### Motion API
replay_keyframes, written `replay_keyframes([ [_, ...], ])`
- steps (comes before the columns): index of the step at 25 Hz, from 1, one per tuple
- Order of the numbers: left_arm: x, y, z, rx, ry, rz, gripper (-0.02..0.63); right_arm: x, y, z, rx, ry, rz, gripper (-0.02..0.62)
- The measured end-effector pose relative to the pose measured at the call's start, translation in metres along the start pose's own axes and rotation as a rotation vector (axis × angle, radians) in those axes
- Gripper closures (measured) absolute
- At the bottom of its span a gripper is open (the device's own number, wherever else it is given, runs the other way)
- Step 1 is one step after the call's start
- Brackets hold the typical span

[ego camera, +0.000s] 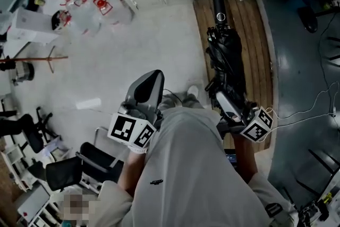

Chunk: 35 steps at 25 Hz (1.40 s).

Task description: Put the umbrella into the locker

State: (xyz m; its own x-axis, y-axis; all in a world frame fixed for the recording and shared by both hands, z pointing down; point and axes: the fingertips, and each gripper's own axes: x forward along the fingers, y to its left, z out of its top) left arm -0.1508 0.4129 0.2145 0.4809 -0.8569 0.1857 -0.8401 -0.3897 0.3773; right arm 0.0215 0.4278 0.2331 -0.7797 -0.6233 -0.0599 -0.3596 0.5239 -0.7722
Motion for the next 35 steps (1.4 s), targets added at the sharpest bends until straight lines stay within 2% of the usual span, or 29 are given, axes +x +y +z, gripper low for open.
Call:
replay_keyframes([
  [8,0.033,-0.054,-0.015,0.026,-0.011,-0.014,0.588,-0.044,-0.026,0.020,0.003,0.034,0.017,0.313],
  [12,0.043,-0.070,-0.021,0.032,-0.017,0.001,0.588,-0.062,-0.048,0.021,0.039,0.045,-0.010,0.314],
  [16,0.053,-0.086,-0.013,0.059,-0.006,-0.019,0.588,-0.076,-0.055,0.033,0.060,0.012,-0.034,0.313],
  [26,0.096,-0.092,-0.011,0.065,0.017,-0.103,0.588,-0.072,-0.076,0.041,0.093,-0.050,-0.102,0.313],
  [35,0.138,-0.062,0.008,0.050,0.023,-0.147,0.588,-0.035,-0.091,0.064,0.088,-0.076,-0.142,0.313],
])
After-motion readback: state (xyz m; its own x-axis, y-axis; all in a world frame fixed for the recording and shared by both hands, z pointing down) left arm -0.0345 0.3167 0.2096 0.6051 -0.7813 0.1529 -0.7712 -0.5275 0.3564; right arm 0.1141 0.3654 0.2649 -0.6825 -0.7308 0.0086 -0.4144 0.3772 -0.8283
